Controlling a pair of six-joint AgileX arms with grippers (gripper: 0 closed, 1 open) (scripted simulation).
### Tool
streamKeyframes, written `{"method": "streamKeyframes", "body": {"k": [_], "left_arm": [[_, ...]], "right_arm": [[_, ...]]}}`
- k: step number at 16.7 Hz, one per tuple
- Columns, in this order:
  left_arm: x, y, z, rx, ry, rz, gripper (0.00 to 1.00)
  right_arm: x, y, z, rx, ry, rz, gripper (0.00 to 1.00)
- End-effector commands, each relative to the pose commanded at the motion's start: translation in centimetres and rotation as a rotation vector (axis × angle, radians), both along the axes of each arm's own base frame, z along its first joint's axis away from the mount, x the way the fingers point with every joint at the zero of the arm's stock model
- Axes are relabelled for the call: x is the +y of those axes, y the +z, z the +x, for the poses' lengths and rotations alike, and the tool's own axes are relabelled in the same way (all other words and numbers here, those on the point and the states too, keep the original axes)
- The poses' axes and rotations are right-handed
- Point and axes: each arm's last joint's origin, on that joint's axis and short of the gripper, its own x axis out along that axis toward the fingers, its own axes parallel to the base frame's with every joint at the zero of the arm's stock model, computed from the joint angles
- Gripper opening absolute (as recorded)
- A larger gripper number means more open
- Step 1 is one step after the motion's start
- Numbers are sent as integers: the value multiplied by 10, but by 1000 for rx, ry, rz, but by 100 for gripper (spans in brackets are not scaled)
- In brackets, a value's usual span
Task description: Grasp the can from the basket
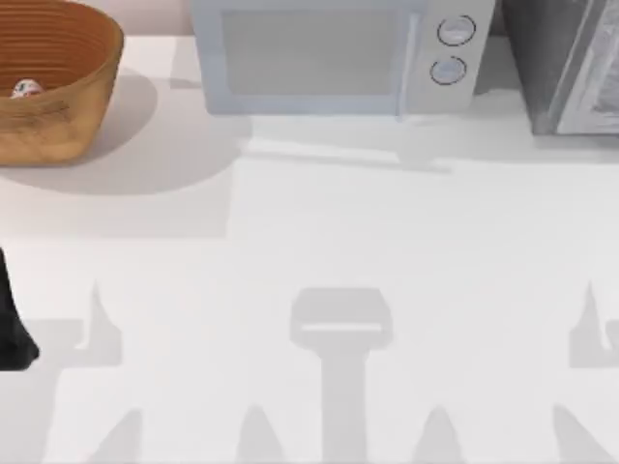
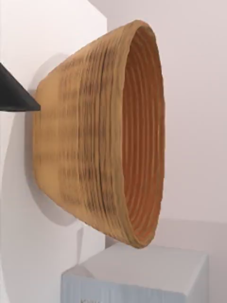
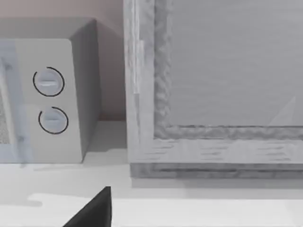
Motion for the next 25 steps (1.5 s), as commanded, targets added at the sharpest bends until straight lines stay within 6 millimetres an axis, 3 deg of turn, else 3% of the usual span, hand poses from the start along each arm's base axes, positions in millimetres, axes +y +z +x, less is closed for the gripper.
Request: {"method": "streamKeyframes", "body": {"k": [3, 6, 10, 13, 16, 19, 22, 25], "left_arm": [[0, 1, 0, 3, 0, 0, 100], [0, 17, 1, 39, 0, -6, 100], [1, 61, 13, 147, -4, -19, 100], [2, 104, 37, 255, -6, -31, 100], [4, 144, 78, 379, -7, -44, 100], [7, 175, 134, 514, -8, -56, 100], [12, 187, 199, 656, -9, -65, 100], [17, 182, 264, 796, -9, -70, 100]], "right_arm": [[0, 0, 0, 0, 0, 0, 100], [0, 0, 0, 0, 0, 0, 100], [0, 0, 0, 0, 0, 0, 100], [0, 0, 0, 0, 0, 0, 100], [0, 0, 0, 0, 0, 0, 100], [0, 0, 0, 0, 0, 0, 100], [0, 0, 0, 0, 0, 0, 100], [0, 0, 0, 0, 0, 0, 100]]}}
